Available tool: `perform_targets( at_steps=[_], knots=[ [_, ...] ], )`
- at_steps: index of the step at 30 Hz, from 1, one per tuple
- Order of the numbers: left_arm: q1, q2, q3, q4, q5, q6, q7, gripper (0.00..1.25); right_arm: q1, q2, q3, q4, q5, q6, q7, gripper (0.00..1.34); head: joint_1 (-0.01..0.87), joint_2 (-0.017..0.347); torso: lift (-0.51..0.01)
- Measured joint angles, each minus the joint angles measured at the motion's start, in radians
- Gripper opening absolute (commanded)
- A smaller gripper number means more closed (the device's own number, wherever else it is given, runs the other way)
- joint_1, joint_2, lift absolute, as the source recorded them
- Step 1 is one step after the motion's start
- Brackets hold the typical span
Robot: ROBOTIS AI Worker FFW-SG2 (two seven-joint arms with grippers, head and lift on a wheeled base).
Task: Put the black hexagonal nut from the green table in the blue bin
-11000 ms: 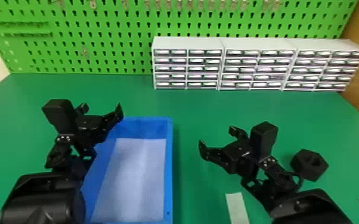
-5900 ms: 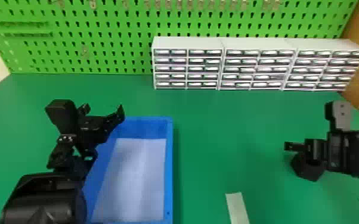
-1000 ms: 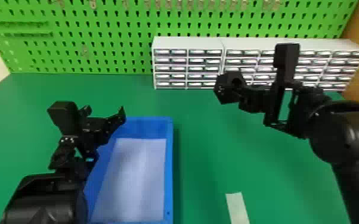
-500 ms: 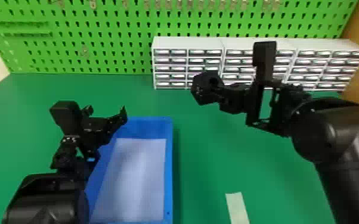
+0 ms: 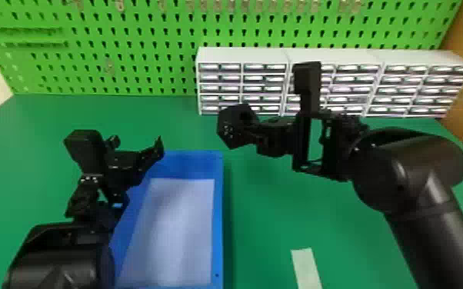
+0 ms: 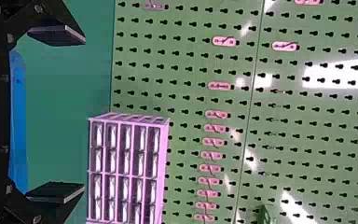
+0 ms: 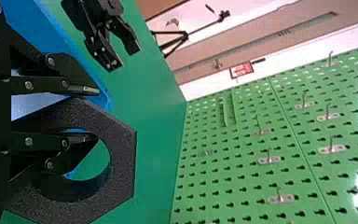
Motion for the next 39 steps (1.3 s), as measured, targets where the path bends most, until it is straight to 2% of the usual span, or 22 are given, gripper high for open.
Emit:
perform_targets(
  at_steps=[10, 39],
  knots=[
    [0.000, 0.000, 0.004, 0.000, -0.001, 0.000, 0.000, 1.08, -0.016, -0.003, 0.066, 0.031, -0.034, 0.000, 0.034, 0.42, 0.686, 0.051, -0.097],
    [-0.016, 0.000, 0.023, 0.006, -0.010, 0.000, 0.001, 1.08, -0.060, -0.026, 0.210, 0.130, -0.144, 0.002, 0.048, 0.42, 0.686, 0.051, -0.097]
  ],
)
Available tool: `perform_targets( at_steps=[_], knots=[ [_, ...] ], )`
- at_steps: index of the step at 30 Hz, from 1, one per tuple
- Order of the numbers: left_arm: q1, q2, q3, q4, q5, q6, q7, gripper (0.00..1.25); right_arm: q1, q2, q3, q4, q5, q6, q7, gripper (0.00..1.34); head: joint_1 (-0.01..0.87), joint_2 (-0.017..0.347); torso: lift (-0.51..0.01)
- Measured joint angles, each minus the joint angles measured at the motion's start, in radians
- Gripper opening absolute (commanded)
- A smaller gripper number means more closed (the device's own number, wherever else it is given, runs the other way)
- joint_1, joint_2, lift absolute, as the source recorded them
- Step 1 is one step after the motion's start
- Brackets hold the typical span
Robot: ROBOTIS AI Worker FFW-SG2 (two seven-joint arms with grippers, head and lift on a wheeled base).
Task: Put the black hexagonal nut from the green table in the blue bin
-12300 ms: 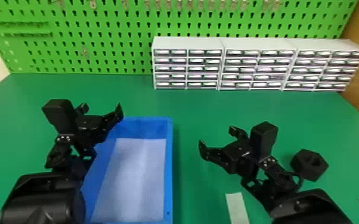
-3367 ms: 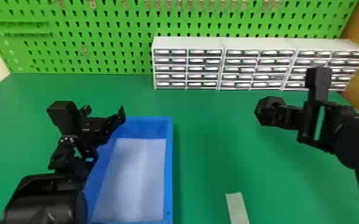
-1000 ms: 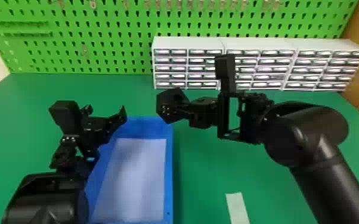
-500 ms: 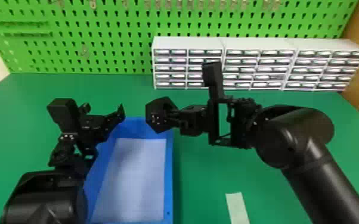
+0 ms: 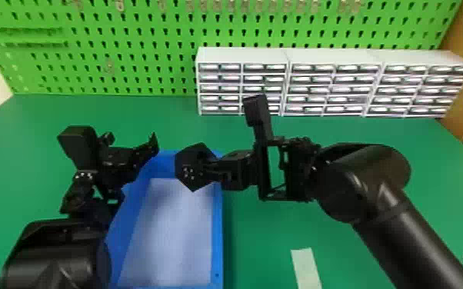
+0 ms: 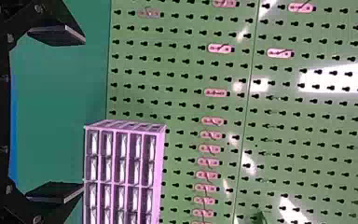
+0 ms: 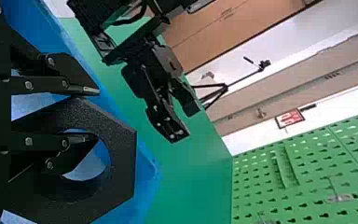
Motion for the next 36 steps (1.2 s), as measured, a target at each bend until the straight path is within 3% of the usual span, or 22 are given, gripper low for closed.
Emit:
perform_targets(
  at_steps=[16, 26, 36],
  knots=[
    [-0.004, 0.000, 0.002, 0.000, -0.004, 0.000, -0.001, 1.08, -0.016, 0.000, 0.059, 0.106, -0.030, 0.005, 0.049, 0.42, 0.686, 0.051, -0.097],
    [-0.002, 0.000, 0.000, 0.000, -0.003, 0.000, 0.000, 1.08, -0.015, 0.000, 0.066, 0.120, -0.032, 0.004, 0.056, 0.43, 0.686, 0.051, -0.097],
    [-0.002, 0.000, -0.003, 0.000, -0.001, 0.000, 0.000, 1.08, -0.017, 0.007, 0.059, 0.120, -0.032, -0.006, 0.077, 0.95, 0.686, 0.051, -0.097]
  ],
)
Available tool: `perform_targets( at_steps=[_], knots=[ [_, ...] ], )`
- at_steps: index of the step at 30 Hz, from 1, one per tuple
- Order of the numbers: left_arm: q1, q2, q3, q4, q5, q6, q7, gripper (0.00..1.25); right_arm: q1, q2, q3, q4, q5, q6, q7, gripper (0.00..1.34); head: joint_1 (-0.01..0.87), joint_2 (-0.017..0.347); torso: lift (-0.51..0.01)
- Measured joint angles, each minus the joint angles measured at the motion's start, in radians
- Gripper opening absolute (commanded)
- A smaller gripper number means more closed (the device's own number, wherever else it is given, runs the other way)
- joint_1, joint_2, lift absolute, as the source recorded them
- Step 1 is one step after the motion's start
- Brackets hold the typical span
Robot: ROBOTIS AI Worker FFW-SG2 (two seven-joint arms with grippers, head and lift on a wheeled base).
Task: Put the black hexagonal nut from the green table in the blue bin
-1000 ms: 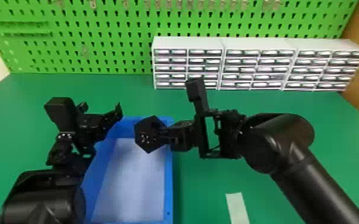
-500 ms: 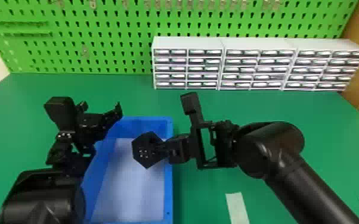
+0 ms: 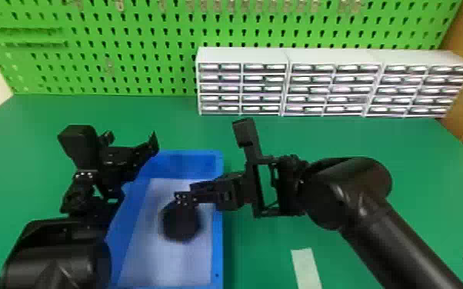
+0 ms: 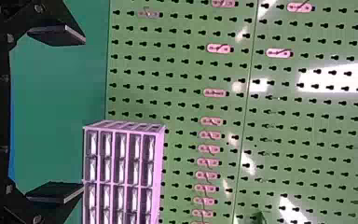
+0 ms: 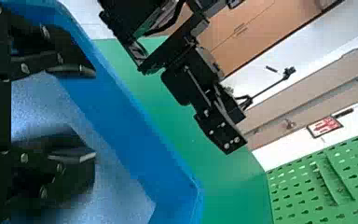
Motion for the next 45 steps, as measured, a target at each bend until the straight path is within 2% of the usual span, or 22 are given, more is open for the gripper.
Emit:
perform_targets(
  at_steps=[4, 8, 24, 45],
  knots=[
    [0.000, 0.000, -0.001, 0.000, 0.001, 0.000, -0.001, 1.08, -0.001, 0.005, -0.013, 0.000, 0.004, -0.017, 0.017, 1.08, 0.686, 0.051, -0.097],
    [0.001, 0.000, -0.002, 0.000, 0.003, 0.000, -0.001, 1.08, 0.006, 0.009, -0.044, -0.008, 0.012, -0.029, 0.025, 1.14, 0.686, 0.051, -0.097],
    [0.002, 0.000, -0.006, 0.000, 0.005, 0.000, 0.000, 1.08, 0.024, 0.011, -0.171, -0.040, 0.072, -0.036, 0.029, 1.14, 0.686, 0.051, -0.097],
    [0.006, 0.000, -0.003, 0.000, -0.002, 0.000, -0.001, 1.08, 0.051, 0.020, -0.398, -0.110, 0.265, -0.039, 0.028, 1.14, 0.686, 0.051, -0.097]
  ],
)
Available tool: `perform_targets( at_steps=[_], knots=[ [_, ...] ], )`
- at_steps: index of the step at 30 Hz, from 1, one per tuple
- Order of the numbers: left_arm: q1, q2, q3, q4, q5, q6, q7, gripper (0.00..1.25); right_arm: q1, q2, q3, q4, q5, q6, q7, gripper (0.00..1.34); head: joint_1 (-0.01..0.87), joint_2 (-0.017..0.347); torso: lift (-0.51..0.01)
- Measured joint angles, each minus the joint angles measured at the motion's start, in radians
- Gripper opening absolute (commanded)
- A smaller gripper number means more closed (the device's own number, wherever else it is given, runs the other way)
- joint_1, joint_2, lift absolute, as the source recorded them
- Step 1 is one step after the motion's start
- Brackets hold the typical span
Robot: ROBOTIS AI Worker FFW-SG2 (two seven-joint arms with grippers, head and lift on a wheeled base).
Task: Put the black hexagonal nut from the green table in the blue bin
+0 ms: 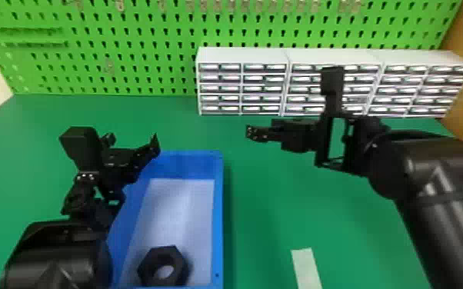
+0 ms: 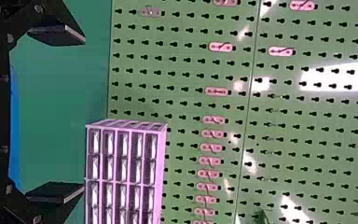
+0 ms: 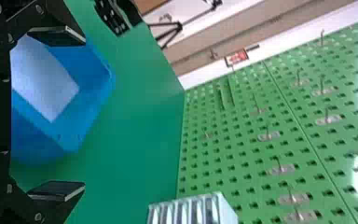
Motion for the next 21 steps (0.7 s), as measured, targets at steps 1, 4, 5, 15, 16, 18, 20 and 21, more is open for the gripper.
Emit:
perform_targets(
  at_steps=[1, 4, 5, 15, 16, 18, 20, 21],
  knots=[
    [0.000, 0.000, 0.000, 0.000, 0.000, 0.000, 0.000, 1.08, 0.003, 0.001, -0.016, -0.007, 0.014, 0.000, 0.000, 1.14, 0.686, 0.051, -0.097],
    [0.000, 0.000, 0.000, 0.001, -0.002, 0.000, 0.000, 1.08, 0.010, 0.003, -0.051, -0.029, 0.055, 0.003, -0.001, 1.14, 0.686, 0.051, -0.097],
    [0.000, 0.000, 0.000, 0.001, -0.002, 0.000, -0.001, 1.08, 0.011, 0.004, -0.061, -0.036, 0.066, 0.004, -0.001, 1.14, 0.686, 0.051, -0.097],
    [-0.001, 0.000, -0.001, 0.001, -0.004, 0.000, 0.000, 1.08, 0.039, 0.010, -0.159, -0.115, 0.144, -0.001, -0.088, 1.14, 0.686, 0.051, -0.097],
    [-0.001, 0.000, -0.001, 0.001, -0.004, 0.000, 0.000, 1.08, 0.048, 0.011, -0.171, -0.128, 0.146, -0.004, -0.108, 1.14, 0.686, 0.051, -0.097],
    [-0.001, 0.000, -0.001, 0.001, -0.004, 0.000, 0.000, 1.08, 0.061, 0.014, -0.189, -0.144, 0.148, -0.009, -0.133, 1.14, 0.686, 0.051, -0.097],
    [-0.001, 0.000, -0.001, 0.001, -0.004, 0.000, 0.000, 1.08, 0.075, 0.018, -0.210, -0.163, 0.151, -0.016, -0.158, 1.14, 0.686, 0.051, -0.097],
    [0.000, 0.000, -0.001, 0.001, -0.003, 0.000, 0.000, 1.08, 0.081, 0.019, -0.219, -0.172, 0.155, -0.018, -0.168, 1.14, 0.686, 0.051, -0.097]
  ],
)
